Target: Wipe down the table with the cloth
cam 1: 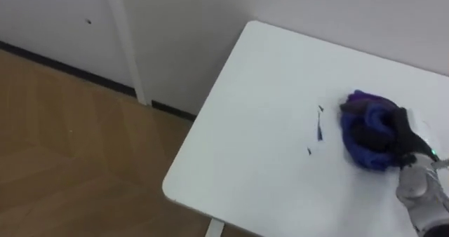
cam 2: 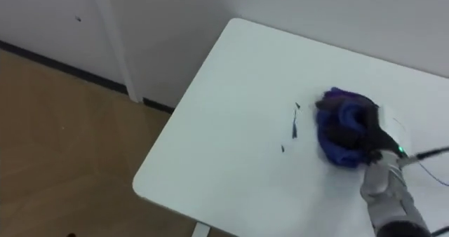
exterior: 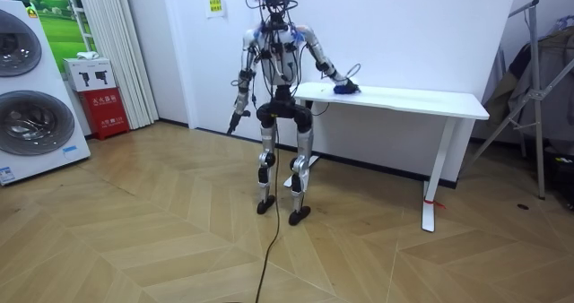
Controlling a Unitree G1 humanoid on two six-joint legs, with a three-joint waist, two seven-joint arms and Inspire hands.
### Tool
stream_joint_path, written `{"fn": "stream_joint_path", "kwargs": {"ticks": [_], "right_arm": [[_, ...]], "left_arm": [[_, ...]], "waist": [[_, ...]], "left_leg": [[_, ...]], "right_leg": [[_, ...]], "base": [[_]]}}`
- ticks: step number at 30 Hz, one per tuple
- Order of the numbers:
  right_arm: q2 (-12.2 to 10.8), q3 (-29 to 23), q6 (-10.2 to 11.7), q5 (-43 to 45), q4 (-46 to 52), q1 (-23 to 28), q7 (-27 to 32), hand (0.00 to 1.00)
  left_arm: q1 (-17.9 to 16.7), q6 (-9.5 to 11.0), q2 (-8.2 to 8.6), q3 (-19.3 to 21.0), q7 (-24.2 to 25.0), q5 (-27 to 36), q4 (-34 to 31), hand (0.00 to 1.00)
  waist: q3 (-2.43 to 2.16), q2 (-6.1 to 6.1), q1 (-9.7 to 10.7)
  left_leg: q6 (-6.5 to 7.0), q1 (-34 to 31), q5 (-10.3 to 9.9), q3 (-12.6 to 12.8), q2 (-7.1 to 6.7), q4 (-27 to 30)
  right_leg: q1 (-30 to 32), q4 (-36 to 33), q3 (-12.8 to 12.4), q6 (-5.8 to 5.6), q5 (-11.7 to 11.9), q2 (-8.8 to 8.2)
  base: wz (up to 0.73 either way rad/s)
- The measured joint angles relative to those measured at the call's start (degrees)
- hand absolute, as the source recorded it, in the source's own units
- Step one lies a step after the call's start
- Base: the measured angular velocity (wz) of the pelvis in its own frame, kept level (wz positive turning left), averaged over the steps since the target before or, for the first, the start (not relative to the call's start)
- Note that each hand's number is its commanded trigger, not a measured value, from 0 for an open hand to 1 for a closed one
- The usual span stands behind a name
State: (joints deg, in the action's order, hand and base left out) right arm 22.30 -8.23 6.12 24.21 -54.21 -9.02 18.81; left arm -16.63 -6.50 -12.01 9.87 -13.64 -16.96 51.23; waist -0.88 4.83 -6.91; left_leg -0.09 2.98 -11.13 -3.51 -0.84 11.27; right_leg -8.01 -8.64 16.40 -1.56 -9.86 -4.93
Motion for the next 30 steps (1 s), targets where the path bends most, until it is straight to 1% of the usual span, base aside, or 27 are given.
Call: {"fn": "stream_joint_path", "kwargs": {"ticks": [2,3,5,6,7,8,9,12,13,14,15,16,17,18,19,20,21,22,23,24,25,26,28,30], "right_arm": [[0.2,-3.1,0.3,-2.5,-0.1,4.2,1.4,1.00],[0.3,-3.6,0.3,-2.6,-0.2,5.0,1.7,1.00],[0.3,-6.4,0.3,-1.9,-0.2,6.7,2.4,1.00],[0.3,-6.9,0.3,-1.8,-0.2,7.1,2.5,1.00],[0.6,-7.1,0.2,-1.8,-0.2,8.0,3.1,1.00],[0.7,-7.3,-0.1,-1.8,-0.2,8.7,3.6,1.00],[0.8,-7.3,-0.4,-1.8,-0.2,8.9,3.7,1.00],[0.8,-5.8,-2.2,-1.6,0.2,9.0,4.4,1.00],[0.8,-5.4,-3.8,-1.3,1.2,8.4,4.5,1.00],[0.8,-4.9,-5.4,-0.4,1.6,7.3,4.5,1.00],[0.8,-4.4,-6.3,0.7,2.1,6.8,4.5,1.00],[0.8,-3.3,-8.2,2.2,3.2,5.9,4.4,1.00],[0.7,-1.1,-10.9,4.5,4.8,4.9,3.9,1.00],[0.6,0.2,-12.1,6.3,6.0,4.5,3.3,1.00],[0.2,3.1,-14.0,10.3,8.0,3.1,1.5,1.00],[-0.5,7.1,-15.5,14.0,10.9,1.6,-0.8,1.00],[-0.7,9.5,-15.9,15.5,12.4,1.1,-1.8,1.00],[-1.1,13.4,-16.2,18.1,15.3,0.5,-3.8,1.00],[-2.0,16.3,-16.2,20.0,17.4,-0.6,-5.4,1.00],[-2.6,17.5,-16.1,20.7,17.8,-1.4,-6.1,1.00],[-3.4,18.9,-16.1,21.2,18.2,-3.1,-7.5,1.00],[-3.7,20.1,-16.0,21.3,18.5,-4.4,-8.3,1.00],[-3.7,20.5,-16.0,21.4,18.6,-5.6,-8.9,1.00],[-3.2,20.3,-15.1,20.4,17.9,-5.6,-8.8,1.00]], "left_arm": [[-0.5,0.3,0.04,1.3,-0.9,-0.2,0.0,0.00],[-0.7,0.3,0.04,1.5,-1.0,-0.4,0.0,0.00],[-1.0,0.3,0.37,2.5,-1.1,-2.5,-0.2,0.00],[-1.1,0.3,0.38,2.5,-1.1,-2.6,-0.2,0.00],[-1.1,0.2,0.38,2.5,-1.2,-2.7,-0.1,0.00],[-1.3,0.1,0.41,2.4,-1.2,-2.7,-0.1,0.00],[-1.6,0.1,0.42,2.3,-1.3,-2.7,-0.1,0.00],[-2.9,-0.8,0.45,2.1,-1.6,-2.6,-0.1,0.00],[-3.5,-0.8,0.55,1.7,-1.6,-2.0,-0.1,0.00],[-4.2,-0.8,1.21,1.7,-1.6,-1.6,0.0,0.00],[-4.5,-0.8,1.57,1.6,-1.6,-1.6,0.0,0.00],[-5.0,-1.0,2.11,1.2,-1.4,-1.4,0.0,0.00],[-5.1,-1.2,2.41,0.8,-0.9,-1.4,0.0,0.00],[-5.1,-1.2,2.44,0.5,-0.8,-1.4,0.0,0.00],[-4.8,-1.3,2.51,-0.3,-0.7,-1.4,-0.1,0.00],[-4.5,-1.7,2.45,-1.3,-0.5,-1.4,-0.1,0.00],[-4.2,-1.8,2.40,-1.8,-0.4,-1.4,-0.1,0.00],[-3.4,-1.9,2.35,-2.5,-0.2,-1.4,-0.1,0.00],[-2.8,-1.9,2.34,-2.9,0.0,-1.4,-0.1,0.00],[-2.3,-1.9,2.33,-3.2,0.2,-1.4,-0.1,0.00],[-1.7,-1.9,2.35,-3.6,0.5,-1.3,-0.1,0.00],[-1.8,-2.0,2.31,-4.2,0.7,-1.1,-0.7,0.00],[-2.3,-2.3,2.32,-4.6,1.1,-1.1,-1.6,0.00],[-3.4,-2.6,2.24,-4.0,1.5,-1.1,-1.8,0.00]], "waist": [[-0.03,0.02,1.2],[-0.08,-0.01,1.4],[-0.12,-0.05,2.5],[-0.13,-0.07,2.6],[-0.20,-0.21,2.8],[-0.23,-0.22,2.9],[-0.26,-0.30,2.9],[-0.44,-0.78,2.1],[-0.44,-1.15,1.8],[-0.39,-1.65,1.2],[-0.36,-1.88,0.9],[-0.08,-2.07,0.3],[0.04,-2.43,-0.4],[0.11,-2.32,-0.8],[0.23,-2.37,-1.4],[0.34,-2.48,-1.8],[0.62,-2.31,-2.2],[0.83,-2.13,-3.4],[1.03,-2.01,-4.3],[1.22,-1.80,-4.7],[1.24,-1.64,-5.6],[1.31,-1.45,-6.5],[1.27,-1.14,-7.3],[1.27,-1.05,-7.4]], "left_leg": [[0.01,1.4,0.0,1.2,0.01,-0.1],[0.03,1.7,0.0,1.9,0.09,-0.1],[0.11,1.6,-0.1,2.8,0.17,-0.1],[0.27,1.6,-0.2,2.8,0.17,-0.1],[0.95,1.5,-0.6,2.8,0.22,-0.1],[1.02,1.9,-0.8,2.8,0.17,-0.5],[1.01,2.0,-0.8,2.8,0.17,-0.5],[0.93,2.8,-0.8,3.1,0.32,-0.1],[0.88,3.0,-0.8,3.3,0.38,0.2],[0.81,3.4,-0.8,3.7,0.46,0.1],[0.75,3.7,-0.8,4.0,0.51,0.0],[0.66,4.0,-0.7,4.7,0.76,0.0],[0.50,4.2,-0.6,5.4,1.11,0.0],[0.40,4.1,-0.6,5.8,1.29,0.0],[0.21,3.9,-0.4,6.1,1.56,0.0],[0.12,3.7,-0.3,6.1,1.64,-0.1],[0.03,3.7,-0.2,6.2,1.75,-0.1],[-0.16,3.6,0.0,6.2,1.94,-0.4],[-0.28,3.5,0.3,6.2,1.98,-0.8],[-0.33,3.4,0.4,6.2,1.99,-0.9],[-0.38,2.7,0.5,6.0,2.02,-1.0],[-0.40,2.1,0.5,5.9,2.02,-1.0],[-0.30,1.7,0.6,5.6,1.88,-0.7],[-0.28,1.8,0.6,4.9,1.80,-0.7]], "right_leg": [[-1.2,0.0,-0.4,-0.05,0.0,-0.07],[-1.4,0.0,-0.5,-0.05,0.0,-0.07],[-1.2,0.0,-0.5,-0.15,0.0,-0.07],[-1.2,0.0,-0.4,-0.27,-0.1,-0.07],[-1.4,0.0,-0.1,-0.74,-0.4,0.00],[-1.8,0.0,0.2,-1.08,-0.6,-0.08],[-2.0,0.0,0.3,-1.08,-0.6,-0.09],[-2.7,0.0,-0.3,-1.08,-0.6,-0.02],[-2.9,-0.1,-0.4,-1.08,-0.6,-0.01],[-3.0,-0.2,-0.7,-1.07,-0.6,0.04],[-3.0,-0.3,-1.0,-1.06,-0.6,0.05],[-2.9,-0.5,-1.7,-0.91,-0.5,0.25],[-2.6,-1.1,-2.2,-0.78,-0.4,0.41],[-2.1,-1.3,-2.3,-0.70,-0.5,0.47],[-1.6,-1.2,-2.8,-0.19,-0.2,0.80],[-0.9,-1.2,-3.4,0.13,0.0,1.13],[-0.8,-1.2,-3.6,0.26,0.1,1.29],[-0.4,-1.2,-3.9,0.46,0.2,1.53],[0.0,-1.2,-4.3,0.60,0.1,1.68],[0.1,-1.1,-4.3,0.64,0.1,1.73],[0.7,-1.1,-4.2,0.71,0.1,1.78],[1.2,-1.1,-4.0,0.71,0.1,1.78],[1.5,-1.0,-3.5,0.70,0.1,1.67],[1.1,-1.0,-3.1,0.69,0.1,1.59]], "base": [[-0.16],[-0.14],[-0.14],[-0.07],[0.00],[0.04],[-0.05],[-0.15],[-0.10],[-0.14],[-0.27],[-0.31],[-0.34],[-0.36],[-0.37],[-0.35],[-0.25],[-0.09],[0.00],[0.08],[0.09],[0.12],[0.15],[0.18]]}}
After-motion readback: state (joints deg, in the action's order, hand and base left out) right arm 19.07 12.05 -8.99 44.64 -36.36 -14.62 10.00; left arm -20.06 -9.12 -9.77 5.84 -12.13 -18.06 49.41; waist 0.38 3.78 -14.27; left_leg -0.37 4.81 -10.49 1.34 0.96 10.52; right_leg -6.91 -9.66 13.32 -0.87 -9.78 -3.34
